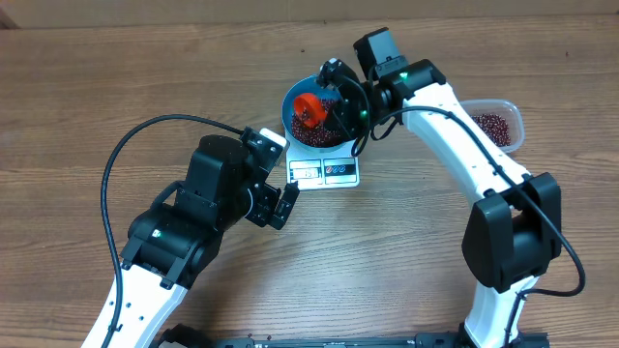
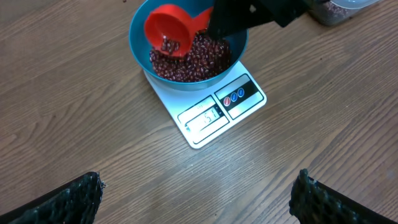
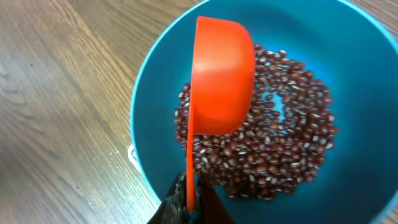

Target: Scoop item into bowl and weigh 150g on scale

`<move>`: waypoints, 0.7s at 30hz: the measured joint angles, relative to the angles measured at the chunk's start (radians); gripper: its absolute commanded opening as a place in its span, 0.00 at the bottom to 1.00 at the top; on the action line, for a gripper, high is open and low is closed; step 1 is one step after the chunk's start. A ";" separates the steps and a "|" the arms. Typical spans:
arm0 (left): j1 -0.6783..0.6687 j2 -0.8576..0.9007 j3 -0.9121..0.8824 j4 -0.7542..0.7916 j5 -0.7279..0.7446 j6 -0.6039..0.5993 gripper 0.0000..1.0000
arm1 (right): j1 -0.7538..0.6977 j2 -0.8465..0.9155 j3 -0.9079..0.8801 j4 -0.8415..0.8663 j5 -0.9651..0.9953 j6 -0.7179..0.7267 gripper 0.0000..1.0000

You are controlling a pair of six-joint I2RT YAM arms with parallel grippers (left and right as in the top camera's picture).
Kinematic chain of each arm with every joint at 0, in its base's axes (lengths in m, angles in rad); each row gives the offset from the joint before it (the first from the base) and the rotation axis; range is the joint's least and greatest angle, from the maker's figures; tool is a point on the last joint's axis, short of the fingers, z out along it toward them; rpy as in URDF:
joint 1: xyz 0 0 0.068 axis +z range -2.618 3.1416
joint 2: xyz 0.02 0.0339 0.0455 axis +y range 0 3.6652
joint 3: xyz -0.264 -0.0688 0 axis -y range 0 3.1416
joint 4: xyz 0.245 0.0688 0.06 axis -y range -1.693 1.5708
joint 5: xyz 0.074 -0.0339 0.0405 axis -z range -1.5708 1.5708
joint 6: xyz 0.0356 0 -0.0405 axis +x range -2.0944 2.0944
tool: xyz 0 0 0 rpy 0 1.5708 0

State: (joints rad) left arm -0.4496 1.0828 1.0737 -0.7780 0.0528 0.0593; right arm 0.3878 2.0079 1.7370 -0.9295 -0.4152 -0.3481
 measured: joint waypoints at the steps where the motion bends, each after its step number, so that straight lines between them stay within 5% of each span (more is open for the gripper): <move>1: 0.000 0.000 0.000 0.000 0.000 0.000 0.99 | -0.004 0.000 0.000 0.002 0.000 0.001 0.03; 21: 0.000 0.000 0.000 0.000 0.000 0.000 1.00 | -0.008 0.000 0.000 0.020 0.000 0.004 0.03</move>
State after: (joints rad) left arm -0.4496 1.0828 1.0737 -0.7780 0.0528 0.0593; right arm 0.3794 2.0079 1.7370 -0.9092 -0.4152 -0.3439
